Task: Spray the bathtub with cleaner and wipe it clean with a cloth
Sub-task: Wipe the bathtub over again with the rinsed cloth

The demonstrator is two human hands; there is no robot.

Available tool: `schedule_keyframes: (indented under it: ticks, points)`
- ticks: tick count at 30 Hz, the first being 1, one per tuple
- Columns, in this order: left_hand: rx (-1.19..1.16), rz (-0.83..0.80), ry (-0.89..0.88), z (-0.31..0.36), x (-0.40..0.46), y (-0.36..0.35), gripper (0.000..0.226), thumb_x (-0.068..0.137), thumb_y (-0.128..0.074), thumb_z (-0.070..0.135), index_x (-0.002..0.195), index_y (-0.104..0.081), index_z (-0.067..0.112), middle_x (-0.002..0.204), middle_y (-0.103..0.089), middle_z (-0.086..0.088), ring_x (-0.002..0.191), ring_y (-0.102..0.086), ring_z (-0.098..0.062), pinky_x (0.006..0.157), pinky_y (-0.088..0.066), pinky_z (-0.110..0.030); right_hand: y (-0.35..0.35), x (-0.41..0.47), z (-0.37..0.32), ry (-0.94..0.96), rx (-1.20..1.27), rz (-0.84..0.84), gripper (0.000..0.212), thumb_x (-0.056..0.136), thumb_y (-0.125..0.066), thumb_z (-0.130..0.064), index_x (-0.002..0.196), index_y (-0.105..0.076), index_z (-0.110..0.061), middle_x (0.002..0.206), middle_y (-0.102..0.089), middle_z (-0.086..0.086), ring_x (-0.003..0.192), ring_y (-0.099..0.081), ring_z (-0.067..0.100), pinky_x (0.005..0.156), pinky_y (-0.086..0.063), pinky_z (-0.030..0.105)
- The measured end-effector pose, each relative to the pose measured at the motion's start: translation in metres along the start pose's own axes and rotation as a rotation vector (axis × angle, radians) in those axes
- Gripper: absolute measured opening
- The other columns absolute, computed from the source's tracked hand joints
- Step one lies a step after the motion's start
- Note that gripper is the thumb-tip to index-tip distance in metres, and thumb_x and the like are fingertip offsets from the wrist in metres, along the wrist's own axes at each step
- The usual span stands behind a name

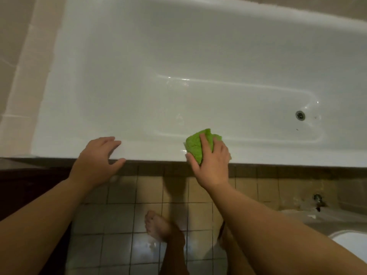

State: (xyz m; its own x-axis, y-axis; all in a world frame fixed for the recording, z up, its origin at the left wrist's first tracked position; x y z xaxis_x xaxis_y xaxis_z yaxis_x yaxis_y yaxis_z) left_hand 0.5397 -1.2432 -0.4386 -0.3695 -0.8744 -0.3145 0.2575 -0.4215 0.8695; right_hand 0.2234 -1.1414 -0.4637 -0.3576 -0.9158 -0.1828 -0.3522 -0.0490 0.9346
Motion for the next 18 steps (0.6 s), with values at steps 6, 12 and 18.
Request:
schedule_keyframes:
  ticks: [6,12,18]
  points:
    - [-0.031,0.065,0.134,-0.045,-0.02,0.016,0.064,0.089,-0.079,0.029,0.146,-0.055,0.013,0.157,-0.045,-0.015,0.144,-0.039,-0.036,0.115,-0.036,-0.054,-0.037,0.004,-0.128,0.261,-0.006,-0.147,0.073,0.099,-0.043,-0.066,0.16,-0.021,-0.031,0.159,-0.033,0.017,0.142,-0.029,0.041,0.12,-0.021,0.057]
    - [-0.088,0.113,0.258,-0.078,-0.029,0.021,0.061,0.092,-0.075,0.03,0.147,-0.055,0.014,0.16,-0.038,-0.018,0.147,-0.033,-0.038,0.12,-0.031,-0.055,-0.028,0.007,-0.08,0.421,0.006,-0.147,0.074,0.094,-0.051,-0.069,0.157,-0.034,-0.033,0.152,-0.045,0.013,0.135,-0.042,0.036,0.116,-0.033,0.047]
    - [-0.113,0.125,0.304,-0.101,-0.038,0.02,0.063,0.092,-0.076,0.03,0.147,-0.055,0.011,0.159,-0.038,-0.021,0.147,-0.034,-0.041,0.119,-0.033,-0.058,-0.007,0.006,-0.018,0.282,-0.084,-0.101,0.076,0.093,-0.051,-0.068,0.156,-0.034,-0.029,0.15,-0.046,0.016,0.132,-0.044,0.039,0.111,-0.039,0.052]
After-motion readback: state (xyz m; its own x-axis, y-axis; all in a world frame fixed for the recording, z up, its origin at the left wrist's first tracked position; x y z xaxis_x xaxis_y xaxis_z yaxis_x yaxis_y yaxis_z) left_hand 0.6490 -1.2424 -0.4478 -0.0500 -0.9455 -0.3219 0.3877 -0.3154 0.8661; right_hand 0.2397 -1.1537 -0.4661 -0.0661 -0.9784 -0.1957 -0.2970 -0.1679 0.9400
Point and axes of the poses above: each hand's wrist, its own x-axis towards the middle knuckle, its own y-axis out of the back of the hand, z = x × y, the point moved 3 cm from there along x, towards the middle knuckle
